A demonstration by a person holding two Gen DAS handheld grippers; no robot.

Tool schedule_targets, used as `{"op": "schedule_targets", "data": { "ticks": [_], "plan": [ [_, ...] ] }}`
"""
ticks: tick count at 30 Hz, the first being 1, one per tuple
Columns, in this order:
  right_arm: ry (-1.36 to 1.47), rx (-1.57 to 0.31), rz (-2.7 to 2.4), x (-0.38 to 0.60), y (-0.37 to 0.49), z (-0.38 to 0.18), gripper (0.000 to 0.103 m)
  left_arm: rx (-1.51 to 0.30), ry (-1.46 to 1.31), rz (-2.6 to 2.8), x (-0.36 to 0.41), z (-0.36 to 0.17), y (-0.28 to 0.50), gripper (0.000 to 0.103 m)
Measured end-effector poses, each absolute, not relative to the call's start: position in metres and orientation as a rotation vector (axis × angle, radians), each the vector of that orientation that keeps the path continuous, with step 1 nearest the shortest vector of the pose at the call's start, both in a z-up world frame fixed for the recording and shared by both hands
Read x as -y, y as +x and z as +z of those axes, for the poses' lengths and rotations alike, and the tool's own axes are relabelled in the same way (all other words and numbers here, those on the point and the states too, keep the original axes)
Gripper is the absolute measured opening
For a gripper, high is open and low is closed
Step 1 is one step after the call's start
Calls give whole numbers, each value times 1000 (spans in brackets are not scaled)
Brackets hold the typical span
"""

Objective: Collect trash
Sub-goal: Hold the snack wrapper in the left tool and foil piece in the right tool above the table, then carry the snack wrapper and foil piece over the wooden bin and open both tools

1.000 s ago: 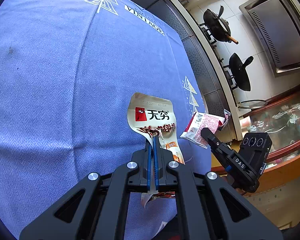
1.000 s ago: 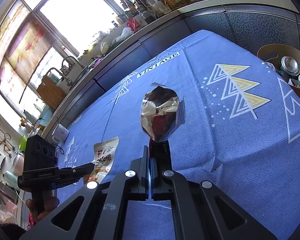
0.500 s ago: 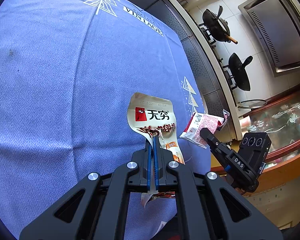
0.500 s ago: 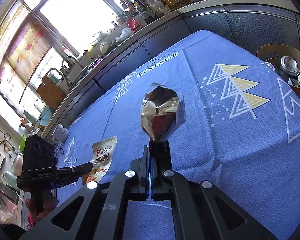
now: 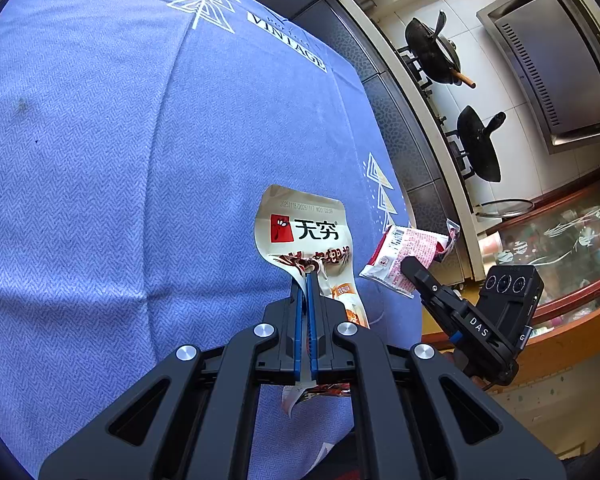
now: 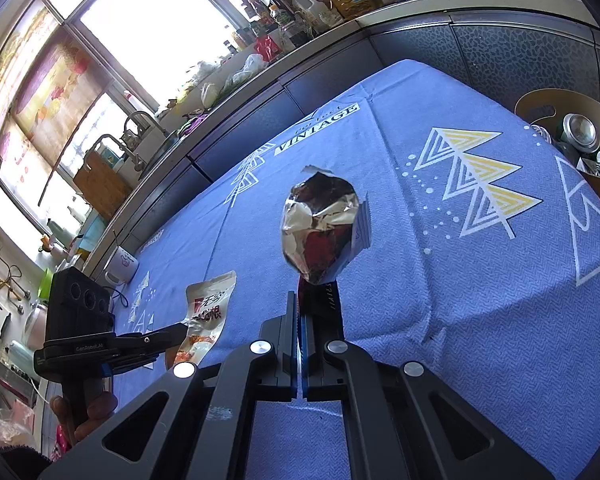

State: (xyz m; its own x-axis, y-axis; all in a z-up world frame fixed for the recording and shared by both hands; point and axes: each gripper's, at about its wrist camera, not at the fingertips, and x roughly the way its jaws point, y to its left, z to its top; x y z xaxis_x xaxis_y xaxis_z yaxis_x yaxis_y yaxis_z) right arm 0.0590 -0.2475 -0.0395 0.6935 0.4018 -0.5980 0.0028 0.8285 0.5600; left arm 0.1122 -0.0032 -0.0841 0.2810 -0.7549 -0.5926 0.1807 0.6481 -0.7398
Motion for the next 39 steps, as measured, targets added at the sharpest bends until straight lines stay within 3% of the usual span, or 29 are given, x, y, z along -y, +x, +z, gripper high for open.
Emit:
{"op": "schedule_targets", "data": {
  "ticks": [39],
  "plan": [
    [558,-749,231,253,57,-29,2,-1095,-567,-739,24,-64,124,2]
  ]
}}
